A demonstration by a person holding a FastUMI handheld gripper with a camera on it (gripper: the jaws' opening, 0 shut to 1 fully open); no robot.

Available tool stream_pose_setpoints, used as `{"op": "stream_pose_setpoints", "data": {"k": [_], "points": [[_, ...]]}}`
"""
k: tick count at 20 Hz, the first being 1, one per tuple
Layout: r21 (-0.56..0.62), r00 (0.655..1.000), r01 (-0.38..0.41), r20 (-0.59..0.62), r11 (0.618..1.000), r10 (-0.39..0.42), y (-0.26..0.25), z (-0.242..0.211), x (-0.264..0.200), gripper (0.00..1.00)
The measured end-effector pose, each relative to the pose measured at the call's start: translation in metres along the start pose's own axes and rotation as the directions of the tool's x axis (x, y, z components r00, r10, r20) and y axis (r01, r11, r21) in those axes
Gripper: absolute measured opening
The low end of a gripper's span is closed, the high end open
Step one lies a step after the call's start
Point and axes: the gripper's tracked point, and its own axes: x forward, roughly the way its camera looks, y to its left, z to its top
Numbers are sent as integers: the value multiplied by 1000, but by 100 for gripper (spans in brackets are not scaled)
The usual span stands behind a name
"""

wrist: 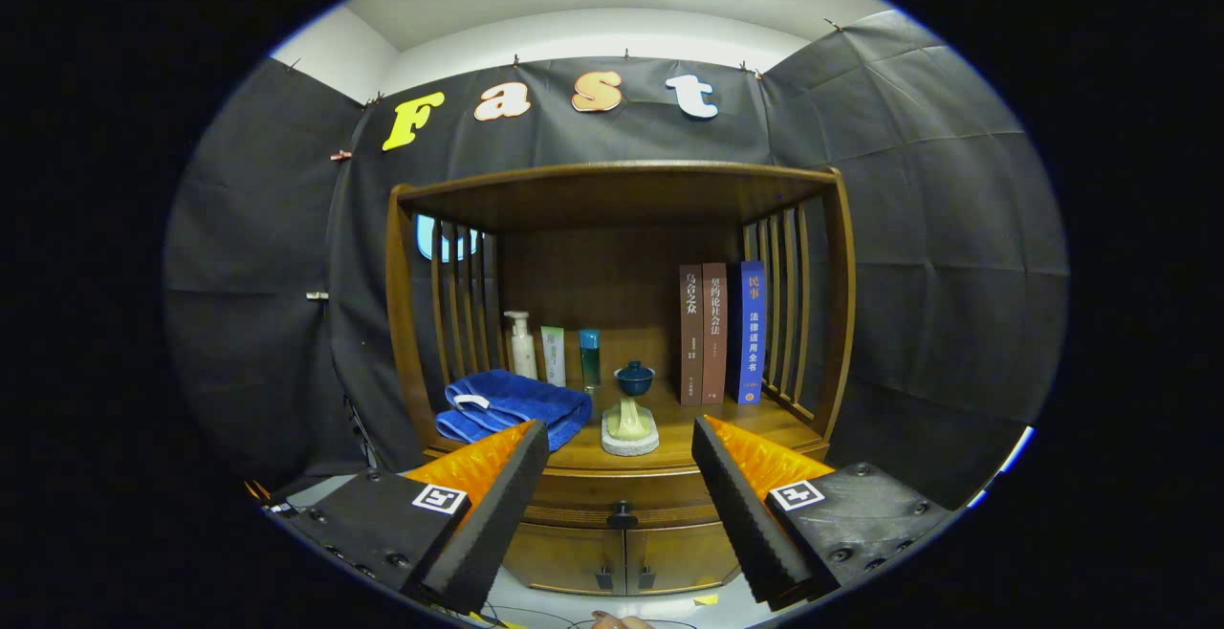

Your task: Pull open the drawer, take out the items inside it, and place them on the countertop above the cabinet.

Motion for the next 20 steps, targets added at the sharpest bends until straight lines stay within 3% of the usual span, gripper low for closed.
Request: {"op": "stream_pose_setpoints", "data": {"k": [8, 20], "points": [[12, 1000, -30, 3, 999, 30, -5, 25, -41, 99], [18, 998, -59, -15, 998, 59, -4, 27, -46, 99]]}}
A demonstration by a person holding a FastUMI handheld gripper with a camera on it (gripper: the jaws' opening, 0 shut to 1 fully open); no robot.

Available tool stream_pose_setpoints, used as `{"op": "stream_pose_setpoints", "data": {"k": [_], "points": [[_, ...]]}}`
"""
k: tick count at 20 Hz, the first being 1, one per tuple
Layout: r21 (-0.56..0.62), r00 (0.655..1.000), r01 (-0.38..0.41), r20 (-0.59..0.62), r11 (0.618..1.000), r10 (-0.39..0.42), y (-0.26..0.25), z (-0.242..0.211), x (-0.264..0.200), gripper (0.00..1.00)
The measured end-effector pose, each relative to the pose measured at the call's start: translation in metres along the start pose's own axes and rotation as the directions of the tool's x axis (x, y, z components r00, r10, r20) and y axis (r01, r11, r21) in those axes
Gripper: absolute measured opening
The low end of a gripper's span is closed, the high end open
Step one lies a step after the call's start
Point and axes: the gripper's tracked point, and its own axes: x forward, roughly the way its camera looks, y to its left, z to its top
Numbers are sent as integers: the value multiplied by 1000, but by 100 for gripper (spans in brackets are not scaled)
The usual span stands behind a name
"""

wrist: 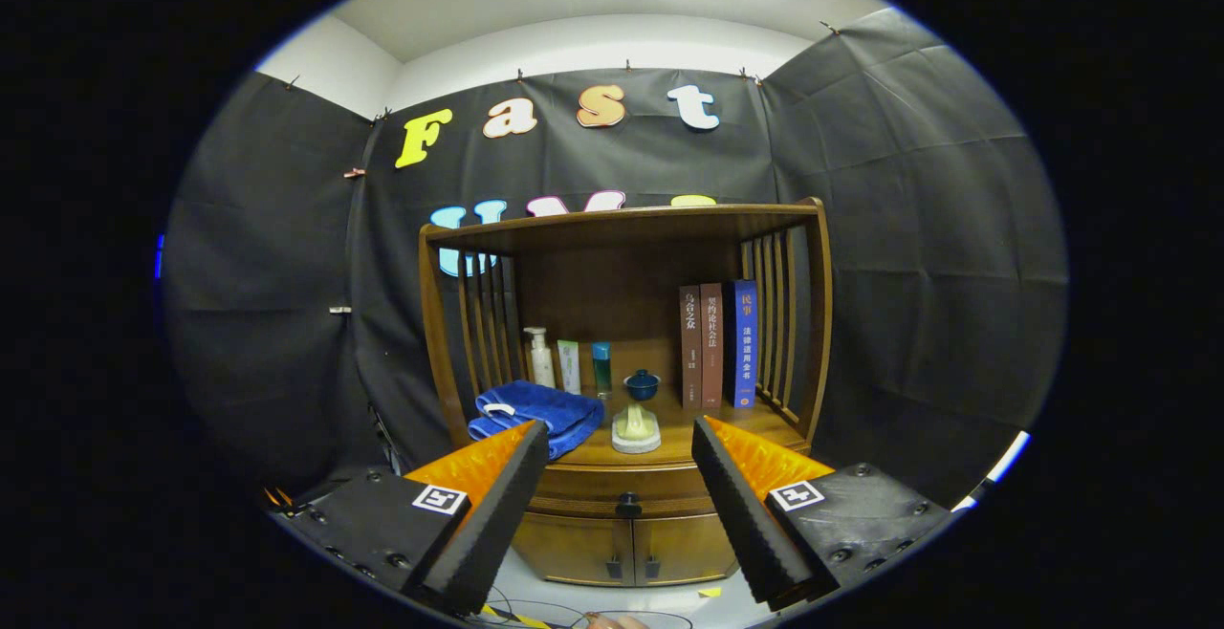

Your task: Pull open the drawer, take out the items inside it, and place them on the countertop above the cabinet.

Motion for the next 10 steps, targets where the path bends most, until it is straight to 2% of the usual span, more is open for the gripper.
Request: {"op": "stream_pose_setpoints", "data": {"k": [10], "points": [[-20, 1000, -2, -7, 1000, 2, 0, -3, -1, 99]]}}
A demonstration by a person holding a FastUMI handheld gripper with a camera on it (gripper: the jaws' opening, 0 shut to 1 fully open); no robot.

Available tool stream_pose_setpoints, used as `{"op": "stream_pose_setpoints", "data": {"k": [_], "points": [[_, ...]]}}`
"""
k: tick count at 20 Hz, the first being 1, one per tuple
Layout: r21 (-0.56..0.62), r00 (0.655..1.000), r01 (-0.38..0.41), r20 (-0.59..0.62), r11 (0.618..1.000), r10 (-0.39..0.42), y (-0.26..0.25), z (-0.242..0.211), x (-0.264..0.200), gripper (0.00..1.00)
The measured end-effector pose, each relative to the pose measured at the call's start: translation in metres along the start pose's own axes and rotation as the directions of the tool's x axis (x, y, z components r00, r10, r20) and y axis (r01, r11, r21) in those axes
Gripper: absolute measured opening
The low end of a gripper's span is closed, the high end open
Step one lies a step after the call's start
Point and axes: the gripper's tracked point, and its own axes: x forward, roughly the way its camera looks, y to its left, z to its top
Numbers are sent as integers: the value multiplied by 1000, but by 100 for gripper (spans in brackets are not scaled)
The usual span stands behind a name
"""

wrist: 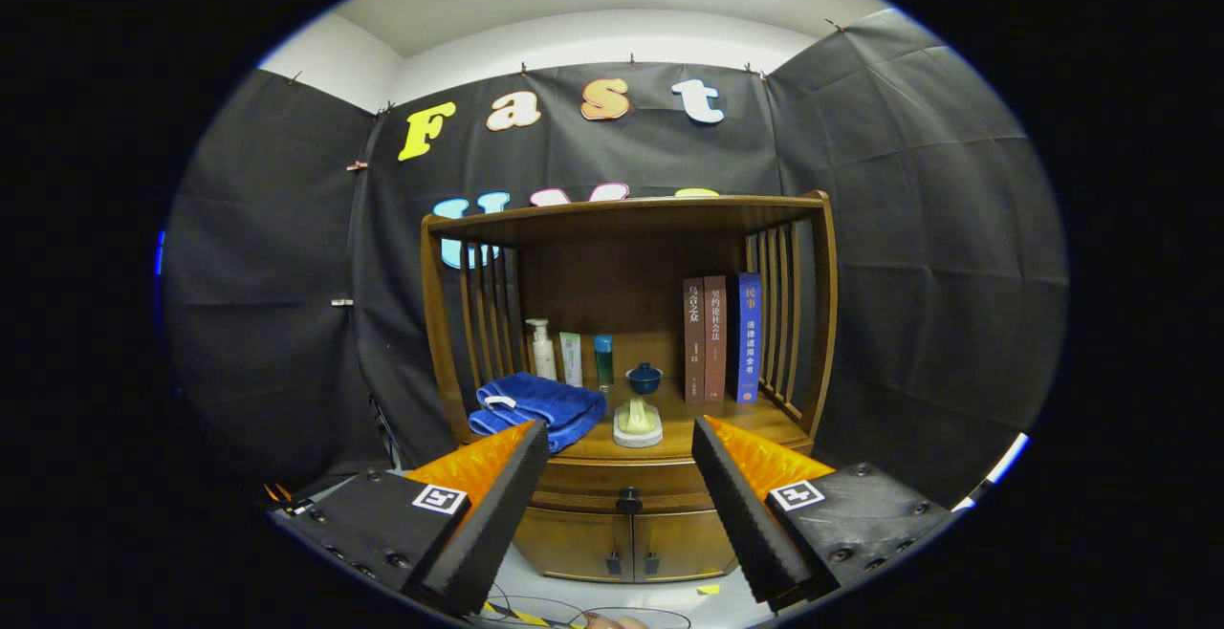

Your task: Pull open the drawer, take out the items inside it, and place them on the countertop above the cabinet.

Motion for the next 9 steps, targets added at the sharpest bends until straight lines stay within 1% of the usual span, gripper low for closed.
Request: {"op": "stream_pose_setpoints", "data": {"k": [9], "points": [[-5, 1000, -3, 5, 1000, 3, 2, 2, -2, 99]]}}
